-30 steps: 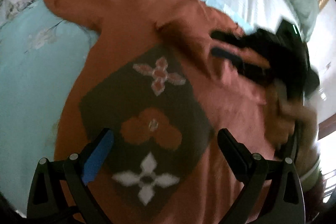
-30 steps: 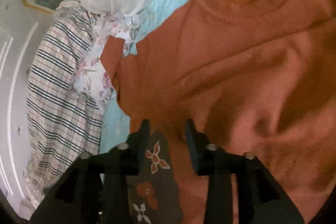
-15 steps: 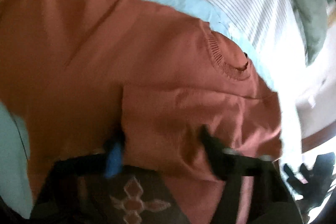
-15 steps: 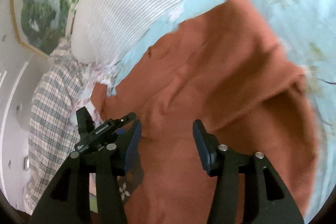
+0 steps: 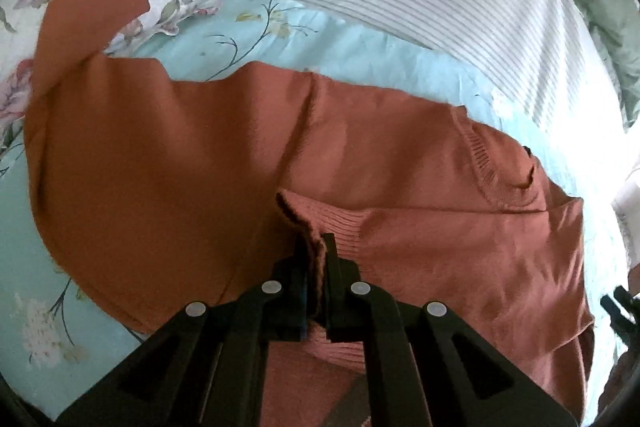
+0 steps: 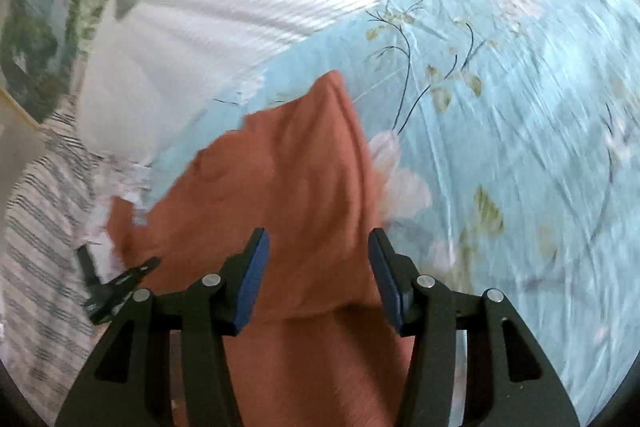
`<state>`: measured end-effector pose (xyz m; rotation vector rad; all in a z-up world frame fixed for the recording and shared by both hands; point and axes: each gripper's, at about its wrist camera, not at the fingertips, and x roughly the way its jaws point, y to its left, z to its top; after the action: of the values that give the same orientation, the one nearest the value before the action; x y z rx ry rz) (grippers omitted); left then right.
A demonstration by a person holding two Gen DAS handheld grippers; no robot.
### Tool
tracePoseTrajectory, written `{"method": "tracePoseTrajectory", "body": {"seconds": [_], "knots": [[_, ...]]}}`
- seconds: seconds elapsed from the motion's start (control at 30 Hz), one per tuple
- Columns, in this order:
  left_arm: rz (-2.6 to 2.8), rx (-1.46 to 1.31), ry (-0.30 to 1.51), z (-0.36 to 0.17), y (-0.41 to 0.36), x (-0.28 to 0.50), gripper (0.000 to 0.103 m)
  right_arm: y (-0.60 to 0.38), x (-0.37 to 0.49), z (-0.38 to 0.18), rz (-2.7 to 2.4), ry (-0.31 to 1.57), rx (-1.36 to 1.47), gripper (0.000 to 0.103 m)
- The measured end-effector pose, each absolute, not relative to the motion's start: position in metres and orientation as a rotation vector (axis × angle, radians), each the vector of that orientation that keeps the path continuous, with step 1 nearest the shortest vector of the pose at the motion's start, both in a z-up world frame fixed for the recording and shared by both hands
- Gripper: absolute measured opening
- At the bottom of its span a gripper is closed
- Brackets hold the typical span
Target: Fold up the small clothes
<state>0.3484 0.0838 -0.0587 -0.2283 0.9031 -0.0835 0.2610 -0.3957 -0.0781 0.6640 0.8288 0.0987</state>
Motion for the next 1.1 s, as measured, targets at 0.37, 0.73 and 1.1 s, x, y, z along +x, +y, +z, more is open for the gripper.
{"method": "tracePoseTrajectory", "body": {"seconds": [0.37, 0.73, 1.1], "knots": [[-0.077, -0.195, 0.899, -0.057, 0.077, 0.351, 0.004, -0.392, 0.328, -0.120, 0.110, 0.969, 0.566, 0.011], [-0.095, -0.168, 0.918, -0.065, 0.065, 0.356, 0.008, -0.386, 0.295, -0.088, -0.001, 0.850, 0.526, 0.030], [0.127, -0.206, 0.827, -0.033, 0.122, 0.326, 0.047, -0.333, 0.289, -0.089, 0.048, 1.043, 0.493, 0.101]]}}
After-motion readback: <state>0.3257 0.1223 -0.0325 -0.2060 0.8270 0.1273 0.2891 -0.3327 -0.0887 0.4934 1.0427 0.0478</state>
